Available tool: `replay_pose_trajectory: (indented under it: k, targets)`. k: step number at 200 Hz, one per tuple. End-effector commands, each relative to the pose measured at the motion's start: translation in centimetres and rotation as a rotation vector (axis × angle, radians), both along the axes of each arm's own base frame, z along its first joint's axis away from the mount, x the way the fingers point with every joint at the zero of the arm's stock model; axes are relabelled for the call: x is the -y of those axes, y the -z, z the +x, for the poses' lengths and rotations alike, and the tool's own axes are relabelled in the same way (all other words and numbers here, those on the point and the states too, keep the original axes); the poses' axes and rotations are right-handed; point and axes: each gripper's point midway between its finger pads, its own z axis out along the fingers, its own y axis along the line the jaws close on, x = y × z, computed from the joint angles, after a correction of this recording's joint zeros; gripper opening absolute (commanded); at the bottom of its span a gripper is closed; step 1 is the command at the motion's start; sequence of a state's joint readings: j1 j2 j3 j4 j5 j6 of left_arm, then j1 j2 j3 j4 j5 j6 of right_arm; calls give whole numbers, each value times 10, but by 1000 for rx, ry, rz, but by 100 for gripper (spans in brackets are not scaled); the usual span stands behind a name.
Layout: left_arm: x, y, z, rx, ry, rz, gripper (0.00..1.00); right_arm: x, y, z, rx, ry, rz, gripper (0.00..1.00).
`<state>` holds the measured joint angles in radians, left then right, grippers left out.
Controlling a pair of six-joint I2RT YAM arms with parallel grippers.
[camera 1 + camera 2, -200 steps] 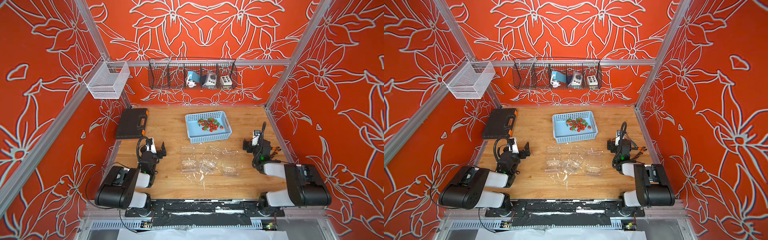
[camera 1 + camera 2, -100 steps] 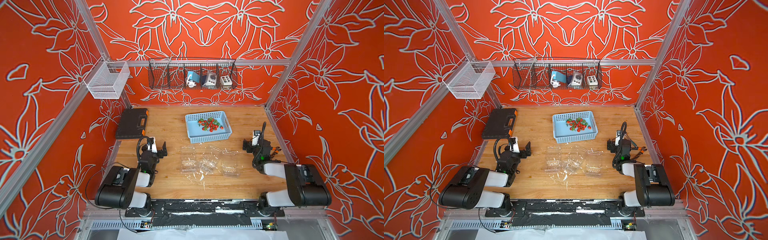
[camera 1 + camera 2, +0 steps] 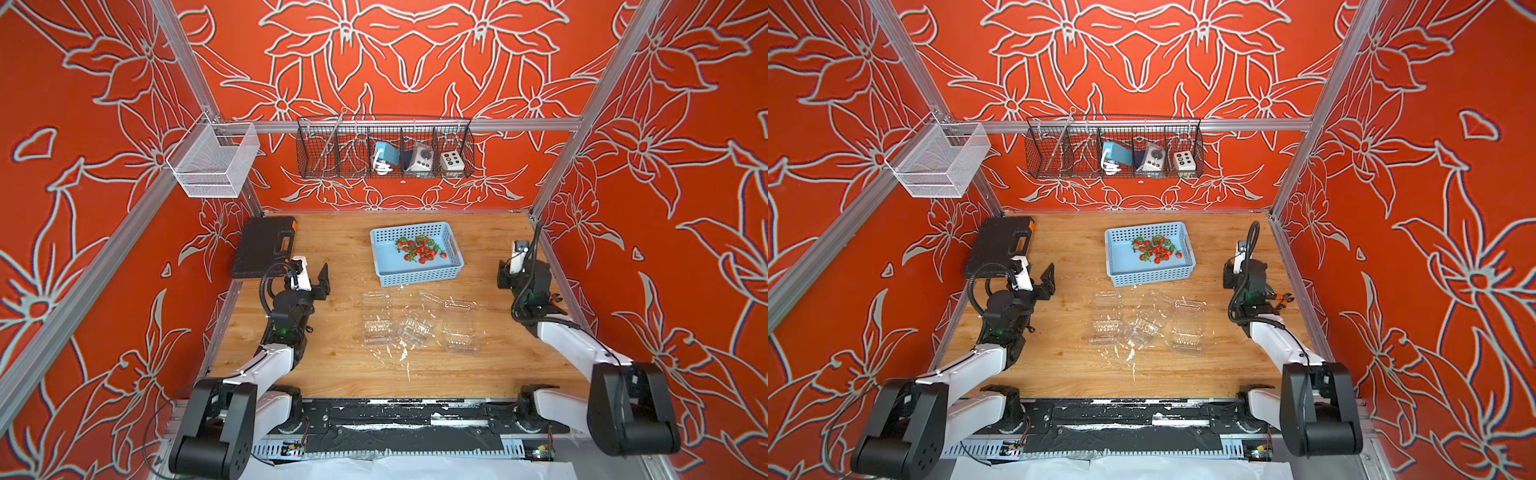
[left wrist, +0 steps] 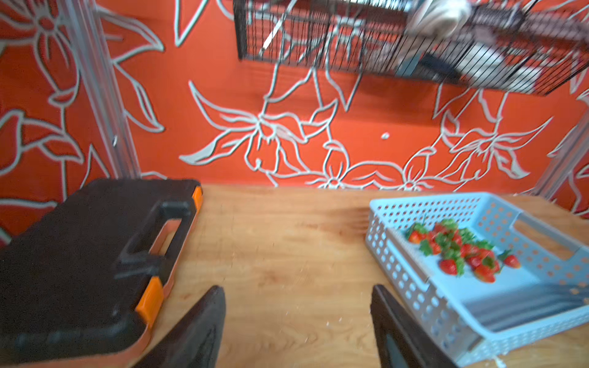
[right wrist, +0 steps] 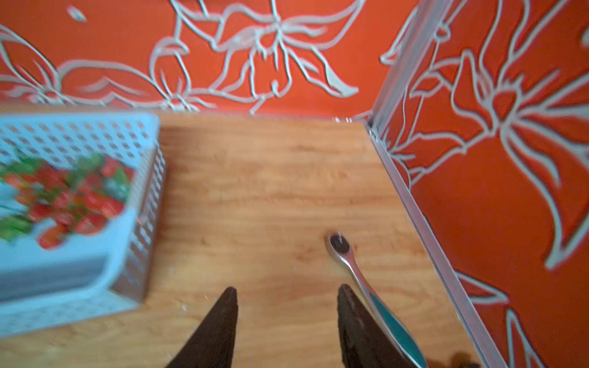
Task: Pack strawberries into containers
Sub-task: Pick up the strawberry from the basket.
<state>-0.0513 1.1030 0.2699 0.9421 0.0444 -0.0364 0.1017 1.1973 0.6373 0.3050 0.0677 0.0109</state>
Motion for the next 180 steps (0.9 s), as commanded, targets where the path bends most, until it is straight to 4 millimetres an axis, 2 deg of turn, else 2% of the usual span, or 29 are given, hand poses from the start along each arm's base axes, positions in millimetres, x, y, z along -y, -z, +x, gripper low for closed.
replay_pose_trajectory:
  k: [1,22,45,78,104,142,180]
  targets:
    - [26,23,7,-106,152,-41,71,-46,6,-8,-173,-180,-33,53]
    - [45,46,18,-201,257,-89,68,-89,6,-3,-278,-348,-84,54]
    - [58,48,22,-231,321,-113,66,-116,8,18,-333,-407,-116,51]
    - [69,44,21,-217,352,-115,66,-157,26,45,-386,-498,-121,47]
    - [85,48,22,-233,395,-99,66,-184,35,75,-400,-516,-152,44]
    - [106,52,26,-255,450,-70,66,-218,39,120,-336,-488,9,39]
    - [112,56,29,-265,468,-73,66,-256,54,147,-325,-526,133,36]
